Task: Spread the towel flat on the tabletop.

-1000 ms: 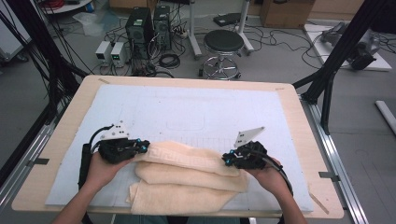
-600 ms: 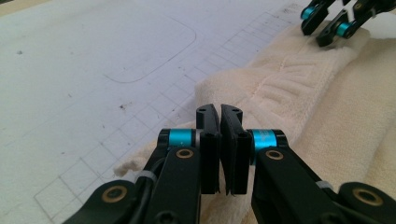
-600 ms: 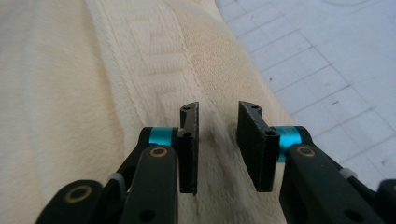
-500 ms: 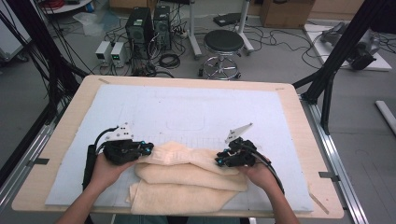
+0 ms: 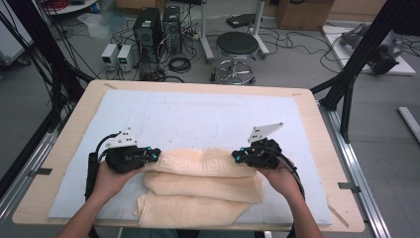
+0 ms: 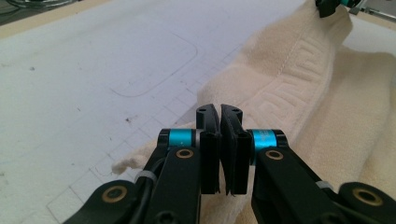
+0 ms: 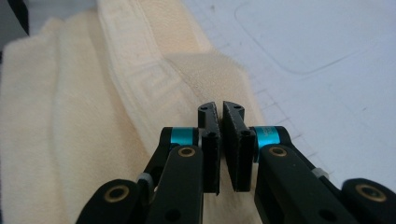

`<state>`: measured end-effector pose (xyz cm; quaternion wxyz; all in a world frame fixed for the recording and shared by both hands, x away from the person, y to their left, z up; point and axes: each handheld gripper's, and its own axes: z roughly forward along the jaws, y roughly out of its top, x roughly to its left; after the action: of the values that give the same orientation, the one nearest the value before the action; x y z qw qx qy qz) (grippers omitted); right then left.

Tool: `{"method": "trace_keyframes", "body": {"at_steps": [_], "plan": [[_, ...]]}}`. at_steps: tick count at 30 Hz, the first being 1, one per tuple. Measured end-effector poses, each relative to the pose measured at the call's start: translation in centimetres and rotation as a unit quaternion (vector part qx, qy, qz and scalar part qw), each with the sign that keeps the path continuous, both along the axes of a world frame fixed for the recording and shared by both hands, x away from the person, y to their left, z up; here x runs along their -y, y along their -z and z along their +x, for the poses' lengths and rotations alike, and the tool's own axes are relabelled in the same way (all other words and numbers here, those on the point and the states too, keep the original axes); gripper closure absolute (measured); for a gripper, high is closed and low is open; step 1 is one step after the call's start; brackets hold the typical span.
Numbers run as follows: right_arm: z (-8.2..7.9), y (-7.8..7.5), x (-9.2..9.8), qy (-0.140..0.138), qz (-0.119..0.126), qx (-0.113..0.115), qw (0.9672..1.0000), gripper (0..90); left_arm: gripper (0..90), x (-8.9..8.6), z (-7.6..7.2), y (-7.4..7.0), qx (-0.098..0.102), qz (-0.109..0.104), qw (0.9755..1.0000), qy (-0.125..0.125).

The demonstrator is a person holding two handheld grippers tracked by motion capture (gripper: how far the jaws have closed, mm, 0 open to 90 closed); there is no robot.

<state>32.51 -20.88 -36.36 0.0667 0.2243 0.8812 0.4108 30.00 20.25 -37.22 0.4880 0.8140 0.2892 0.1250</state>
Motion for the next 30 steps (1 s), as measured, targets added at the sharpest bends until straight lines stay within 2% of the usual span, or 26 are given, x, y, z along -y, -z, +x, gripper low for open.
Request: {"method": "trace_keyframes", "body": {"at_steps": [3,6,10,12,14,17,18,20,21,22,23,24,25,26,28,30], "plan": [[-0.4,-1.0,0.2,-0.002,0.005,0.01,0.9999,85.7,85.9,-0.2,0.0,-0.5,0.006,-0.006,1.0,-0.001],[-1.0,-1.2,0.2,-0.01,0.0,0.009,0.9999,85.7,85.9,0.0,-0.1,-0.3,0.002,0.005,1.0,0.006],[-1.8,0.1,0.1,-0.018,-0.011,-0.006,0.9998,85.7,85.9,0.4,0.0,0.6,-0.015,0.023,0.9995,0.013],[-1.9,0.7,0.1,-0.017,-0.013,-0.012,0.9997,85.7,86.0,0.5,0.6,1.0,-0.022,0.024,0.9994,0.007],[-1.4,1.3,0.3,-0.014,-0.015,-0.021,0.9996,85.8,86.1,0.5,1.5,1.0,-0.027,0.017,0.9995,-0.006],[0.5,0.4,0.4,0.005,-0.02,-0.008,0.9998,86.4,86.4,0.9,4.6,-0.4,-0.012,0.014,0.9991,-0.038],[1.3,-0.3,0.4,0.013,-0.026,0.002,0.9996,86.5,86.4,1.2,6.1,-1.5,0.001,0.011,0.9986,-0.052],[4.3,-2.8,0.6,0.052,-0.023,0.04,0.9976,85.3,86.1,1.7,9.3,-4.2,0.025,-0.004,0.9966,-0.078],[5.8,-4.2,0.7,0.075,-0.02,0.062,0.9951,79.7,83.5,2.1,10.8,-5.5,0.048,0.003,0.9936,-0.102],[7.5,-5.5,0.8,0.104,-0.006,0.072,0.9919,63.2,74.8,2.1,11.6,-6.1,0.051,0.005,0.9913,-0.121],[8.5,-5.9,1.0,0.118,0.01,0.063,0.991,57.9,64.5,2.0,12.5,-6.6,0.031,-0.014,0.9901,-0.136],[9.4,-6.3,1.1,0.117,0.019,0.049,0.9917,57.7,62.7,1.8,12.7,-6.5,0.023,-0.027,0.9901,-0.136],[9.5,-6.2,1.1,0.116,0.017,0.051,0.9918,57.9,63.1,1.7,12.7,-6.3,0.023,-0.022,0.9906,-0.133],[9.3,-5.9,1.0,0.111,0.016,0.046,0.9926,58.6,62.8,1.7,12.3,-5.6,0.017,-0.008,0.9921,-0.124],[8.2,-4.3,0.6,0.092,-0.005,0.044,0.9948,59.6,61.1,1.4,11.5,-4.1,0.011,0.005,0.994,-0.108],[7.2,-2.6,0.7,0.086,-0.014,0.033,0.9956,59.5,60.6,0.9,10.3,-2.0,-0.01,0.004,0.9947,-0.102]]}}
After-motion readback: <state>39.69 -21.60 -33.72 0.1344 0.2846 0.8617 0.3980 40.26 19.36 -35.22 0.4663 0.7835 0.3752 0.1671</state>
